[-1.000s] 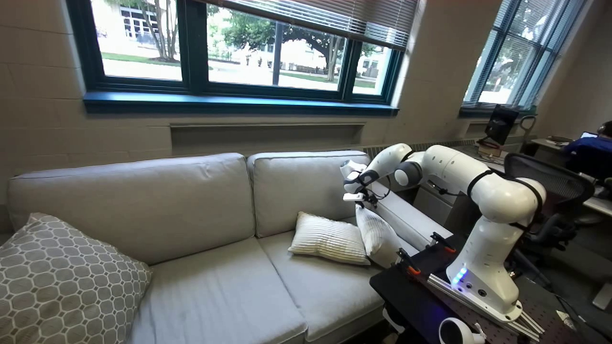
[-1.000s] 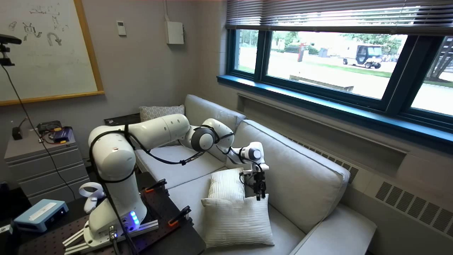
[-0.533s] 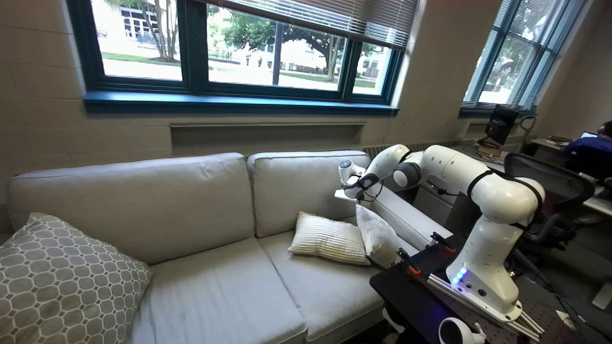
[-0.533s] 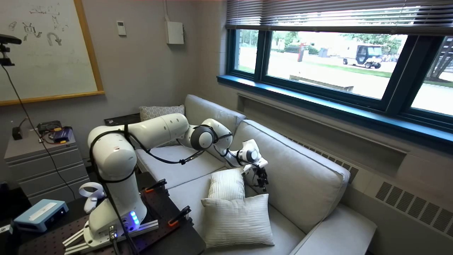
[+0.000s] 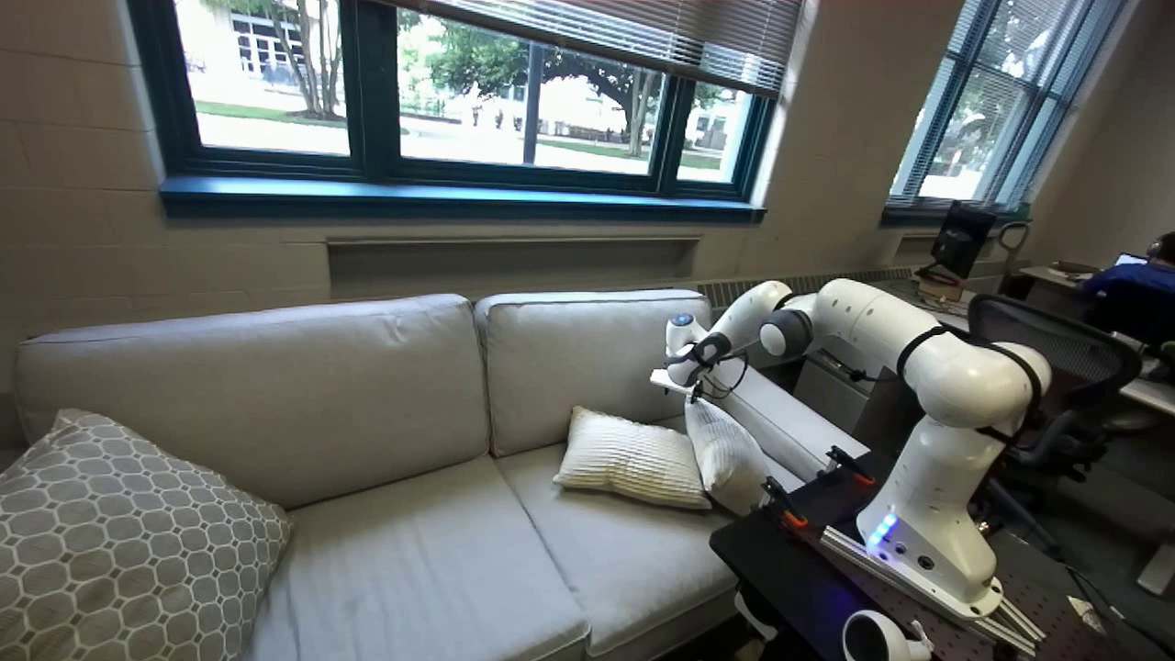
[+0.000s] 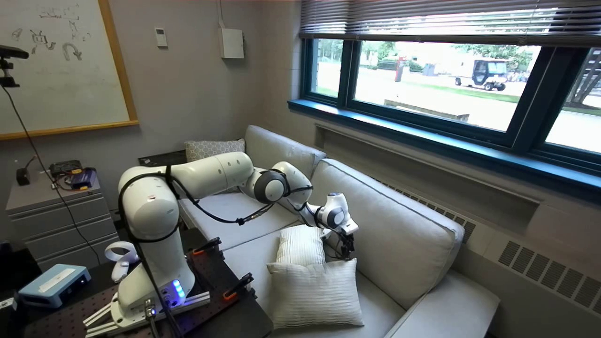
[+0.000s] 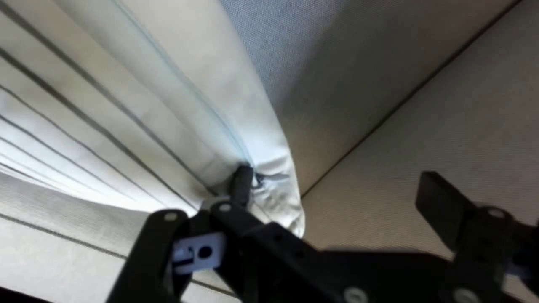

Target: Put the two pillows properly on the right side of the couch

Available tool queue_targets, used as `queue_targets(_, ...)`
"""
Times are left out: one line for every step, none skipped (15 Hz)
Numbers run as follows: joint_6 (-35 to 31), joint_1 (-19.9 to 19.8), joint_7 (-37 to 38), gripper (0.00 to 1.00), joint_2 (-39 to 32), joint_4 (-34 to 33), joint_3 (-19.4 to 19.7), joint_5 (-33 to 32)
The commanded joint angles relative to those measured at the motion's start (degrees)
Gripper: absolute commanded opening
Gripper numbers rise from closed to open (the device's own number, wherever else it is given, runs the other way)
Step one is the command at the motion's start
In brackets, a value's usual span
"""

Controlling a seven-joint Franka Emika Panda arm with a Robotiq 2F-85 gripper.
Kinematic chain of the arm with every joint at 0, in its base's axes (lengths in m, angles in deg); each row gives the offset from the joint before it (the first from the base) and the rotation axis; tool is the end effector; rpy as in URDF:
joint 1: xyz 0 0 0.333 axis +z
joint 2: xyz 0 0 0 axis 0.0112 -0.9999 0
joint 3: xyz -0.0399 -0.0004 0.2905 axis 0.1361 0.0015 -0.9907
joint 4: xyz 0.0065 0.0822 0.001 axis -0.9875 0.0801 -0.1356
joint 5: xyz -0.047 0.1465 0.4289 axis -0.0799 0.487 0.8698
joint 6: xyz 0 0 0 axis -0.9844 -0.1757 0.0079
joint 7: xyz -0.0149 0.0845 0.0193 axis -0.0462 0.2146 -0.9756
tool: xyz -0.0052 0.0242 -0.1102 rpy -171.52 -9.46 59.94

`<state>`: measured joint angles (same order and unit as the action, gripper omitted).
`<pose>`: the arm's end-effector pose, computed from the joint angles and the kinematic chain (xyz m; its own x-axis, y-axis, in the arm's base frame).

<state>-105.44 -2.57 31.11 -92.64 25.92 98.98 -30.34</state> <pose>0.7462 -0.1479 -0.0991 0.4474 -0.8076 0.3841 -0.8854 -0.4605 0.0631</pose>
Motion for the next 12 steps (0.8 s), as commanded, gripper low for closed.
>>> queue_targets(2.3, -1.7, -4.4, 1.00, 0.0, -0.6, -0.3, 3.9)
queue_targets(3.0, -1.9, -5.0, 1.00, 0.0, -0.8, -0.2, 4.6)
queue_targets(3.9, -2.0, -5.5, 1.00, 0.0, -1.0, -0.1, 5.2)
queue_targets(4.9, -2.0, -5.8, 1.00, 0.1, -1.3, 0.1, 5.6)
queue_targets(6.3, -1.9, -6.0, 1.00, 0.2, -1.8, 0.5, 6.0)
queue_targets(7.2, -1.8, -5.9, 1.00, 0.2, -2.4, 0.7, 6.1)
queue_targets(8.6, -1.8, -5.9, 1.00, 0.3, -3.3, 0.7, 6.3)
queue_targets(9.6, -1.8, -5.8, 1.00, 0.4, -4.0, 0.6, 6.4)
queue_targets(10.5, -1.8, -5.8, 1.00, 0.5, -4.7, 0.6, 6.5)
queue_targets(11.4, -1.7, -5.9, 1.00, 0.5, -5.7, 0.2, 6.6)
queue_targets(12.3, -1.6, -6.0, 1.00, 0.5, -6.5, 0.1, 6.6)
queue_targets(13.3, -1.4, -6.1, 1.00, 0.5, -7.2, 0.0, 6.5)
